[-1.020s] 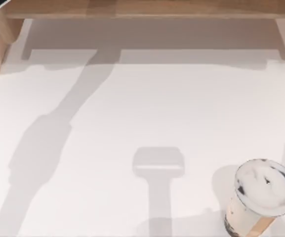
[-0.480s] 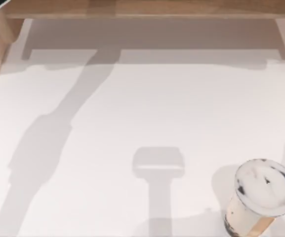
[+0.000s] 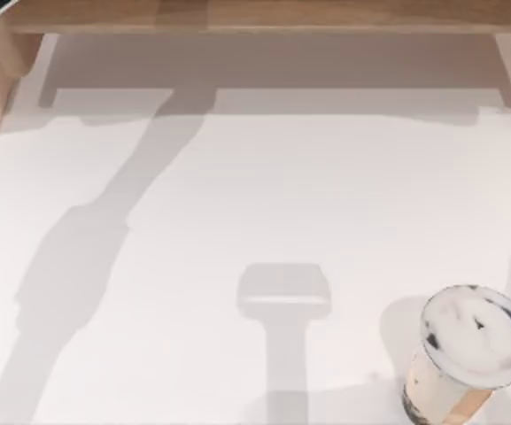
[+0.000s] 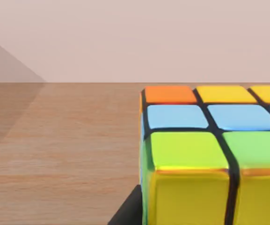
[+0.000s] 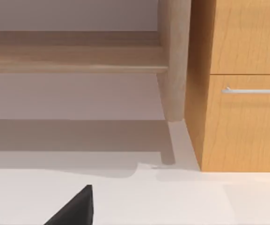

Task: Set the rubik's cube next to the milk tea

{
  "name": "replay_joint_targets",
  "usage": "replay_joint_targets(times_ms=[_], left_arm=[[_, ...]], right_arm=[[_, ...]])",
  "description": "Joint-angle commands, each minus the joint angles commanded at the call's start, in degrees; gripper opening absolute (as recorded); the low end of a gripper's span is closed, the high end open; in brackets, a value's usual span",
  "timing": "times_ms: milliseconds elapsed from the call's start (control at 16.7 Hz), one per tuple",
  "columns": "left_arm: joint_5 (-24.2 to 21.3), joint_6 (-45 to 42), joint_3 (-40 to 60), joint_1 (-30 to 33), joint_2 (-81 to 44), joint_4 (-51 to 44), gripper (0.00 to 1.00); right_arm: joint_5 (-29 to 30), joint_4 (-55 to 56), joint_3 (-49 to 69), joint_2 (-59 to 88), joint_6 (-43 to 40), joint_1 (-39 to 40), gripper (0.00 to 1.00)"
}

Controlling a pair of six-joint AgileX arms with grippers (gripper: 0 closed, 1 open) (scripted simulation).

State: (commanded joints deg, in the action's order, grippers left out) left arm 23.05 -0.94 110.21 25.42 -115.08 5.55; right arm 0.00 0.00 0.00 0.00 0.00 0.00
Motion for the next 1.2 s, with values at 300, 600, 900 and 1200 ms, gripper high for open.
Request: replay_joint_targets(times_ms=[300, 600, 900, 1200], left_arm=[[0.3, 0.1, -0.1, -2.0, 0.9, -1.3, 0.00], [0.0, -0.9, 1.9, -0.8, 0.1, -2.2, 0.00], [0.0, -0.2, 2.6, -0.1, -0.3, -2.5, 0.00], [0.4, 5.6, 4.4, 2.6, 3.9, -3.4, 0.00]], right_arm=[[0.0, 0.0, 0.0, 0.0, 0.0, 0.0, 1.00], [0.0, 0.0, 0.0, 0.0, 0.0, 0.0, 1.00], [0.0, 0.0, 0.0, 0.0, 0.0, 0.0, 1.00], [0.0, 0.0, 0.0, 0.0, 0.0, 0.0, 1.00]])
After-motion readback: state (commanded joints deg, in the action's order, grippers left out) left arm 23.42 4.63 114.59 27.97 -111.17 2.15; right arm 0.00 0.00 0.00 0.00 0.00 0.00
